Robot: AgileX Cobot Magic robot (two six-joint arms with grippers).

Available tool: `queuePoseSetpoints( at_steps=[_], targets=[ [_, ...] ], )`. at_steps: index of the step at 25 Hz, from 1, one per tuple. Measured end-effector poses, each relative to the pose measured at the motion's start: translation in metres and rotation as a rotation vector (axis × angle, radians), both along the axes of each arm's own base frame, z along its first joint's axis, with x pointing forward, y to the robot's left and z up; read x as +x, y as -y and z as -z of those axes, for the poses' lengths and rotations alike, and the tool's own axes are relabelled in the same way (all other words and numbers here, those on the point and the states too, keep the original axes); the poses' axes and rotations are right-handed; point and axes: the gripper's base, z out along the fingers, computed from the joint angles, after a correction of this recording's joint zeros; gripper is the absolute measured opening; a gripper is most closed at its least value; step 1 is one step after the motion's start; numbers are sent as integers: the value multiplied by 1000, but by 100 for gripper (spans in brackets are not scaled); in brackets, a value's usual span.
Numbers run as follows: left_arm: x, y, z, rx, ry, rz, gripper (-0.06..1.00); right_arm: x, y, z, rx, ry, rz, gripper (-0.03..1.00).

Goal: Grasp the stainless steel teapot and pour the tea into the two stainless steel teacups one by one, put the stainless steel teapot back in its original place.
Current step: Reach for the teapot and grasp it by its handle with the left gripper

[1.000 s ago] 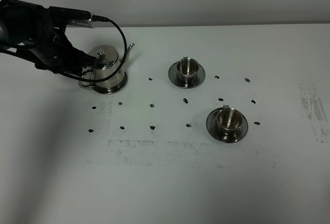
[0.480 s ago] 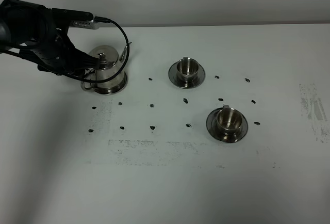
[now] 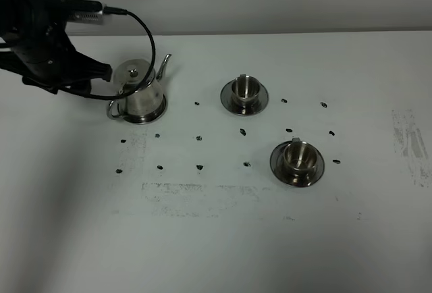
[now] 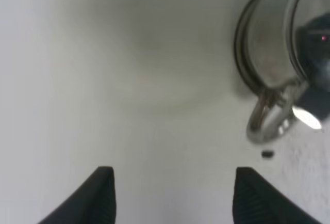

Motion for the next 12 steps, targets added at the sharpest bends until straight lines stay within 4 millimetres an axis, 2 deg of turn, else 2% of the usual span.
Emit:
queuePoseSetpoints(
  at_steps=[3, 6, 12],
  targets=[
    [-13, -3, -31, 3, 31, 14, 48, 0, 0, 0, 0, 0, 0, 59],
    [-24, -2, -49, 17, 38, 80, 47, 0, 0, 0, 0, 0, 0, 59],
    [-44, 28, -53, 22, -77, 218, 43, 0, 0, 0, 0, 0, 0, 59]
  ],
)
